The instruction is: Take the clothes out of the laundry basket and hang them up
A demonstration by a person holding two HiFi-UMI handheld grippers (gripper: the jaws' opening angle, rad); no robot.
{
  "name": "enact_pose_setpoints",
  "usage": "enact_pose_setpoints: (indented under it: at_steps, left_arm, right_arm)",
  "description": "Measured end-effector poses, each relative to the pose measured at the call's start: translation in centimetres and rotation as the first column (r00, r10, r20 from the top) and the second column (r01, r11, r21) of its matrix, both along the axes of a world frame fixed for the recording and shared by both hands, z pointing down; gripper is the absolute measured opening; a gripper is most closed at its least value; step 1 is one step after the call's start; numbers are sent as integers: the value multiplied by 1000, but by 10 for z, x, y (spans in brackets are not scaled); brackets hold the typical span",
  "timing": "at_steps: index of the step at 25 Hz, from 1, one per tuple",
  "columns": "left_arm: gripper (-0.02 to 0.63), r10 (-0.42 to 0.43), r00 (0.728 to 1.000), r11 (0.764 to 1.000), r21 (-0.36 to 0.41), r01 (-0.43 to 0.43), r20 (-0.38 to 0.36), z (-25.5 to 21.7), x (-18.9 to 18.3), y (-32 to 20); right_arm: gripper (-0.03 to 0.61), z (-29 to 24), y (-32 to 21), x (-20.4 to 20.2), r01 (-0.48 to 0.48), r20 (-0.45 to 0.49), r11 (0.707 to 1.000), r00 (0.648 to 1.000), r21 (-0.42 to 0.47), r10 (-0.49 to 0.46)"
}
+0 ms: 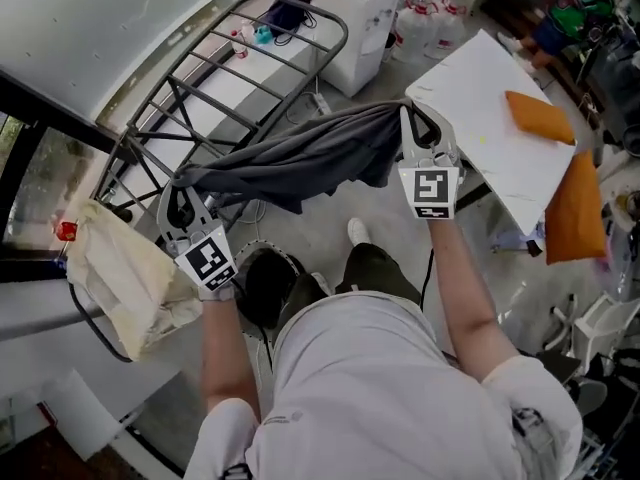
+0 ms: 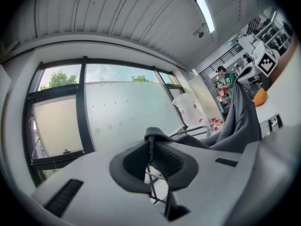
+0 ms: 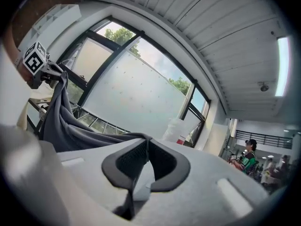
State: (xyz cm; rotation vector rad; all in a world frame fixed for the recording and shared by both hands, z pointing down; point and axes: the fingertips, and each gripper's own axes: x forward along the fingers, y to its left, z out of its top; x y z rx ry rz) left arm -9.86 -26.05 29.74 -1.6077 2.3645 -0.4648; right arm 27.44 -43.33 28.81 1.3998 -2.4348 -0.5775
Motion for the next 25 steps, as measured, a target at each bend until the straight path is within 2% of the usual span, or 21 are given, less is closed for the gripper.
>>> enact_pose_setpoints:
  at_steps: [5,9,12,18,21,25]
  left_arm:
    - [21,-163,987,987,5,163,16,-11,-21,-21]
    - [21,-280,958,960,4,280,57,-24,-31,-26]
    - [21,-346,935,938,30,345,80,-43,-36,-31]
    - [21,-457,885,889,64,453,90,-76,-57,-31]
    - [21,-484,869,875,56,481,100,-82,-76,-33]
    - [21,-495,861,869,60,491,116,-93,-107,-42]
  right_arm:
    - [23,-5,-71,-50,178,-1,984,984,13,-178]
    - [23,-11,-112,-102,341,-8,940,940,30,-341]
    - [23,-25,-134,-128,423,-1,904,906,57,-423]
    - [23,-50,-166,-184,535,-28,839,844,96,-535]
    - [23,-59,-177,-217,556,-45,824,831,107,-554]
    - [23,-72,-190,-263,569,-57,813,822,121,-567]
